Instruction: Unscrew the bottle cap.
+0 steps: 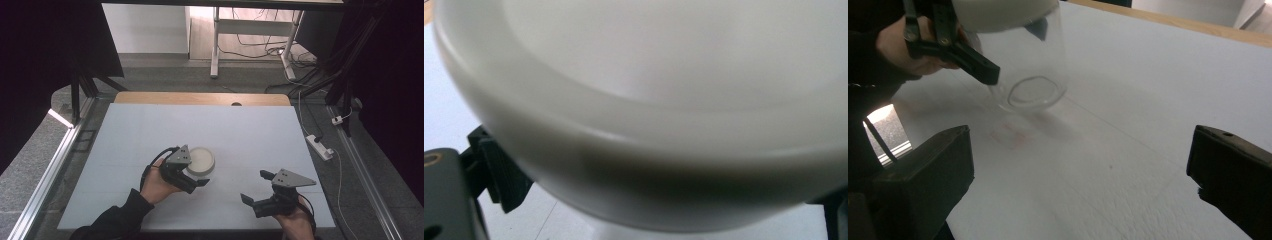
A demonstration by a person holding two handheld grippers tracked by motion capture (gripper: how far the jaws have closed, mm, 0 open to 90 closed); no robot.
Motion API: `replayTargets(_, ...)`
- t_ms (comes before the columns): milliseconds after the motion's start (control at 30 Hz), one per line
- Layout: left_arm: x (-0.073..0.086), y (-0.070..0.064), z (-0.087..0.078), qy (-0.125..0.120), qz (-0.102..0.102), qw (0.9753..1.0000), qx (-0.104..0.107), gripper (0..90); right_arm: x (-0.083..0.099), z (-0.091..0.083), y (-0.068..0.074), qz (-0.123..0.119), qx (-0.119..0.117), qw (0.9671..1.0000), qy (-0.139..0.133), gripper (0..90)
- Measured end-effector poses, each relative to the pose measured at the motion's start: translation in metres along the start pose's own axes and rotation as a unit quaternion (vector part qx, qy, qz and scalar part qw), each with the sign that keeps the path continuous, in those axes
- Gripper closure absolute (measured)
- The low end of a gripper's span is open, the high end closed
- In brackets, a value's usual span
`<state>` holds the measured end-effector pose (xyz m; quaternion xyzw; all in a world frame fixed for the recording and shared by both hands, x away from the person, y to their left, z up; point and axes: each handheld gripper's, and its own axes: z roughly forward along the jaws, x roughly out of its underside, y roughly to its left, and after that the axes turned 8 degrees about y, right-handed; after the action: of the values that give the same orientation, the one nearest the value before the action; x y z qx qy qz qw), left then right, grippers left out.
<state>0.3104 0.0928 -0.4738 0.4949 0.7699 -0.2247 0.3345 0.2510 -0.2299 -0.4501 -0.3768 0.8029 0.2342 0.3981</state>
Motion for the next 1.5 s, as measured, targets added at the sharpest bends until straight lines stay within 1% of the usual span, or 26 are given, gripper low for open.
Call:
replayTargets(67, 0.0, 0.0, 0.0, 0.001, 0.0, 1.0, 0.001, 7.4, -0.006, 0.003, 0.002, -0.007, -0.007, 0.9999, -0.002, 0.0)
replayTargets(100, 0.0, 0.0, 0.001, 0.001, 0.001, 1.0, 0.001, 7.4, -0.011, 0.007, 0.004, -0.016, -0.012, 0.9998, -0.005, 0.0)
replayTargets(133, 0.0, 0.0, 0.001, 0.002, 0.001, 1.0, 0.001, 7.4, -0.011, 0.007, 0.004, -0.016, -0.012, 0.9998, -0.005, 0.0)
replayTargets(167, 0.0, 0.0, 0.001, 0.002, 0.002, 1.0, 0.002, 7.4, -0.016, 0.011, 0.006, -0.018, -0.021, 0.9996, -0.01, 0.0)
replayTargets(200, 0.001, 0.0, 0.001, 0.004, 0.005, 1.0, 0.002, 7.4, -0.016, 0.011, 0.006, -0.018, -0.021, 0.9996, -0.01, 0.0)
replayTargets(367, 0.0, 0.0, 0.002, 0.004, 0.006, 1.0, 0.001, 7.4, -0.026, 0.022, 0.008, -0.008, -0.037, 0.9993, -0.006, 0.0)
replayTargets(433, 0.0, 0.0, 0.002, 0.003, 0.003, 1.0, 0.003, 7.5, -0.031, 0.026, 0.009, -0.008, -0.036, 0.9993, -0.003, 0.0)
replayTargets(467, 0.0, 0.0, 0.003, 0.003, 0.003, 1.0, 0.003, 7.4, -0.037, 0.029, 0.01, -0.015, -0.033, 0.9994, 0.002, 0.0)
replayTargets(500, 0.0, 0.0, 0.003, 0.004, 0.004, 1.0, 0.003, 7.4, -0.037, 0.029, 0.01, -0.015, -0.033, 0.9994, 0.002, 0.0)
replayTargets(600, 0.0, 0.0, 0.004, 0.005, 0.003, 1.0, 0.005, 7.4, -0.048, 0.039, 0.015, -0.034, -0.02, 0.9992, 0.01, 0.0)
replayTargets(633, 0.0, 0.0, 0.004, 0.008, 0.006, 0.9999, 0.005, 7.4, -0.05, 0.041, 0.017, -0.036, -0.02, 0.9991, 0.012, 0.0)
replayTargets(667, 0.0, 0.0, 0.004, 0.008, 0.006, 0.9999, 0.004, 7.4, -0.05, 0.041, 0.017, -0.036, -0.02, 0.9991, 0.012, 0.0)
replayTargets(800, 0.0, 0.0, 0.005, 0.01, 0.005, 0.9999, 0.004, 7.4, -0.058, 0.051, 0.021, -0.038, -0.024, 0.9988, 0.018, 0.0)
replayTargets(833, 0.0, -0.001, 0.005, 0.009, 0.003, 0.9999, 0.004, 7.4, -0.062, 0.056, 0.022, -0.042, -0.026, 0.9985, 0.023, 0.0)
replayTargets(900, 0.0, -0.001, 0.006, 0.008, 0.0, 1.0, 0.004, 7.4, -0.064, 0.058, 0.023, -0.044, -0.025, 0.9984, 0.024, 0.0)
replayTargets(933, 0.0, -0.001, 0.006, 0.007, -0.001, 1.0, 0.004, 7.5, -0.068, 0.063, 0.024, -0.046, -0.03, 0.9982, 0.025, 0.0)
replayTargets(967, 0.0, -0.002, 0.006, 0.009, 0.001, 0.9999, 0.005, 7.5, -0.068, 0.063, 0.024, -0.046, -0.03, 0.9982, 0.025, 0.0)
replayTargets(1100, -0.001, -0.002, 0.007, 0.01, 0.003, 0.9999, 0.005, 7.4, -0.078, 0.076, 0.028, -0.05, -0.039, 0.9976, 0.027, 0.0)
replayTargets(1200, -0.001, -0.002, 0.006, 0.012, 0.006, 0.9999, 0.006, 7.4, -0.084, 0.084, 0.031, -0.051, -0.039, 0.9975, 0.029, 0.0)
replayTargets(1233, -0.001, -0.002, 0.006, 0.012, 0.007, 0.9999, 0.006, 7.4, -0.084, 0.084, 0.031, -0.051, -0.039, 0.9975, 0.029, 0.0)
replayTargets(1267, -0.001, -0.003, 0.006, 0.012, 0.006, 0.9999, 0.006, 7.4, -0.087, 0.09, 0.033, -0.051, -0.039, 0.9975, 0.029, 0.0)
replayTargets(1300, -0.001, -0.003, 0.006, 0.012, 0.006, 0.9999, 0.006, 7.4, -0.087, 0.09, 0.033, -0.051, -0.039, 0.9975, 0.029, 0.0)
replayTargets(1333, -0.001, -0.003, 0.006, 0.013, 0.007, 0.9999, 0.006, 7.4, -0.089, 0.095, 0.035, -0.051, -0.039, 0.9975, 0.029, 0.0)
replayTargets(1400, -0.001, -0.003, 0.007, 0.013, 0.008, 0.9999, 0.005, 7.4, -0.09, 0.097, 0.035, -0.051, -0.038, 0.9975, 0.03, 0.0)
replayTargets(1433, -0.002, -0.003, 0.007, 0.013, 0.007, 0.9999, 0.005, 7.4, -0.091, 0.101, 0.037, -0.05, -0.039, 0.9975, 0.03, 0.0)
replayTargets(1500, -0.002, -0.004, 0.007, 0.01, 0.003, 0.9999, 0.004, 7.4, -0.092, 0.103, 0.037, -0.05, -0.036, 0.9976, 0.032, 0.0)
